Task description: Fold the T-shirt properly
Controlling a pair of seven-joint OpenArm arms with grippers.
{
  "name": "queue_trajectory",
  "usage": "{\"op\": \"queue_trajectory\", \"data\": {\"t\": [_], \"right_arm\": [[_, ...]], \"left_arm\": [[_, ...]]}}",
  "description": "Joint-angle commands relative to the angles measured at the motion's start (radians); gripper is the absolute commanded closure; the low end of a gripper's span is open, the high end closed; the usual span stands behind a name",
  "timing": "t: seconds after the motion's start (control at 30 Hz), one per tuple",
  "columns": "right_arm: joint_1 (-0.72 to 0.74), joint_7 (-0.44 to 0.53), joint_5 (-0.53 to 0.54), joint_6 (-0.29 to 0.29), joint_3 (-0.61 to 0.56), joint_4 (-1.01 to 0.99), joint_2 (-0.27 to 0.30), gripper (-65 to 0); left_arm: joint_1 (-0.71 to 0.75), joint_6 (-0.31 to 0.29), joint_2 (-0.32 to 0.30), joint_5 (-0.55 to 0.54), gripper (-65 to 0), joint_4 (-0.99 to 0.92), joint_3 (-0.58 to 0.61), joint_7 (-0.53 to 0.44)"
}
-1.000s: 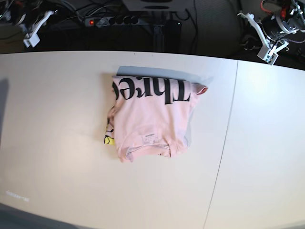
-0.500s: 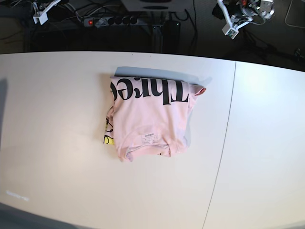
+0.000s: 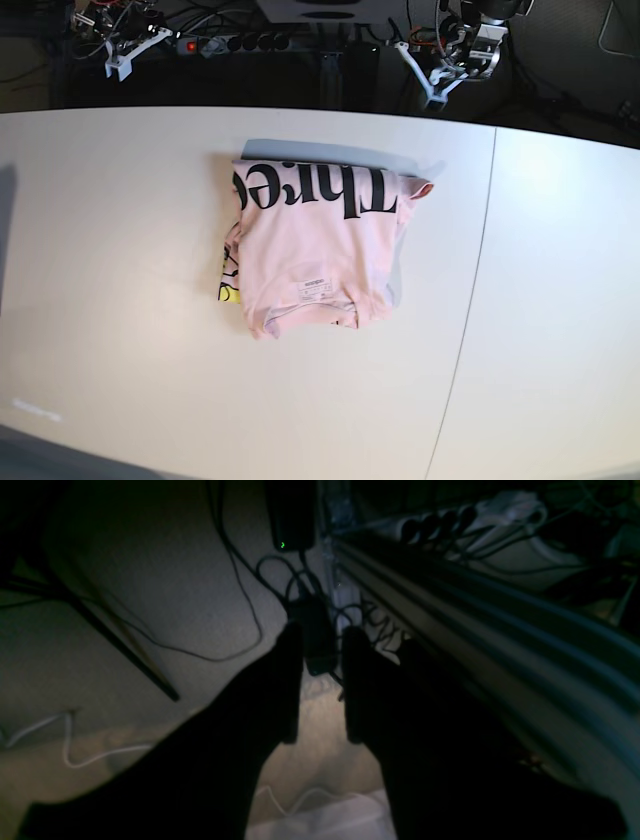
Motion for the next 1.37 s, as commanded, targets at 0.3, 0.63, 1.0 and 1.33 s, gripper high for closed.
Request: {"op": "queue_trajectory", "data": {"t": [0.3,0.63,1.0,1.33], "right_arm": [[0.113,0.044,-0.102,-0.11,-0.042,-0.002,-0.04,0.0],[0.126,-0.031,-0.035,-0.092,-0.297,0.001,-0.051,0.0],[0.126,-0.224,-0.035,-0.092,-0.309,0.046,-0.133,0.0],[0.125,-0.241,0.052,-0.086,-0.308,0.171,-0.132,0.0]], "left_arm": [[-0.102,0.029,-0.006,0.039,-14.3,-0.151,0.0,-0.098],[-0.116,0.041,-0.007,0.037,-8.4,-0.155,0.008,-0.064],[-0.137,0.185,-0.001,-0.023,-1.3,-0.177,0.26,-0.059],[-0.157,0.182,-0.002,-0.083,-1.3,-0.177,0.178,0.09]]}}
